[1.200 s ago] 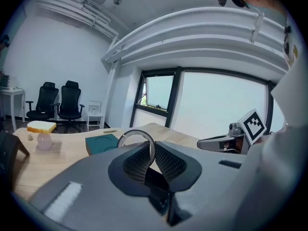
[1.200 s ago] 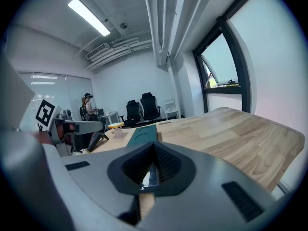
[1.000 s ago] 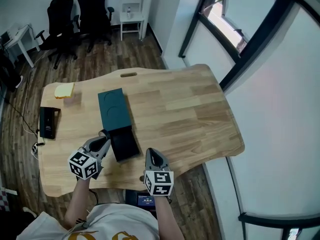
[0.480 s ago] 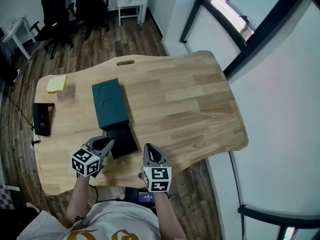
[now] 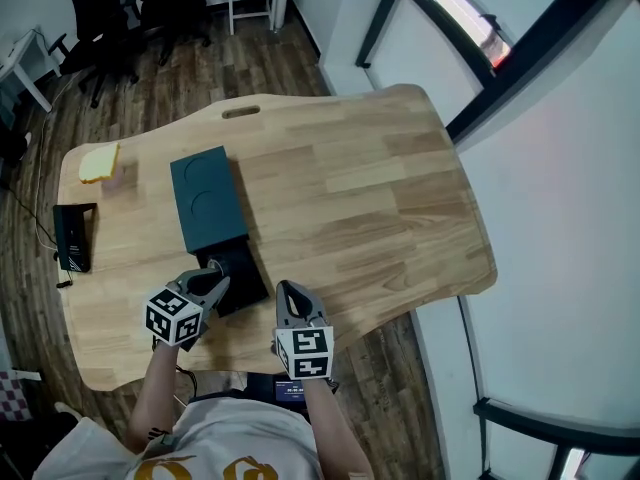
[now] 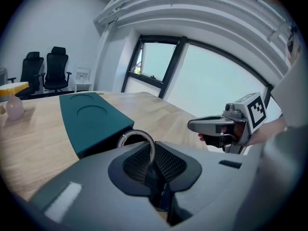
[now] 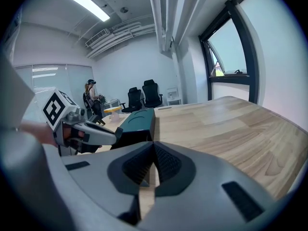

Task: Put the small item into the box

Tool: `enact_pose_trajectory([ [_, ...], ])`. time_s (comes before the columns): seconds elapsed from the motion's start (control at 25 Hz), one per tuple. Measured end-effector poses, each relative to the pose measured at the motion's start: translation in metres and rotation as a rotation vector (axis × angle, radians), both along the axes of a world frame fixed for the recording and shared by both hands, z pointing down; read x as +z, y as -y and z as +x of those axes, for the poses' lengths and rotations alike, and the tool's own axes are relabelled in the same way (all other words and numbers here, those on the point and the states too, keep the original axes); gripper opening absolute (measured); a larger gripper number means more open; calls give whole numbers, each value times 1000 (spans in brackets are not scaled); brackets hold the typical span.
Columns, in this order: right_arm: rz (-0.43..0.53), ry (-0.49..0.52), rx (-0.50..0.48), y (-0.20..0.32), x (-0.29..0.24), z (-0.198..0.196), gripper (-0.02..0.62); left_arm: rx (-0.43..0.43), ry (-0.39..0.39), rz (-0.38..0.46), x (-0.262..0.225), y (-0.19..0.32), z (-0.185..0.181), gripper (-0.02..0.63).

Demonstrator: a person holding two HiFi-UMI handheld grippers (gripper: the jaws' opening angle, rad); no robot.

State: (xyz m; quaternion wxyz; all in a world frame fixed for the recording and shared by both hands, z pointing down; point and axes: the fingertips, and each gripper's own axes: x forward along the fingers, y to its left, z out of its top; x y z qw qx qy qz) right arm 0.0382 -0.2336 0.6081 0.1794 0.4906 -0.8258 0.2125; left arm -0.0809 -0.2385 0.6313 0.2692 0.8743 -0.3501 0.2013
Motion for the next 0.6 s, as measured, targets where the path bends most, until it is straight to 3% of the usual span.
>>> enact_pose_trajectory([
  [0.6,-34,-5,14,13,19,13,5,140,115,-140,37,0,23,35],
])
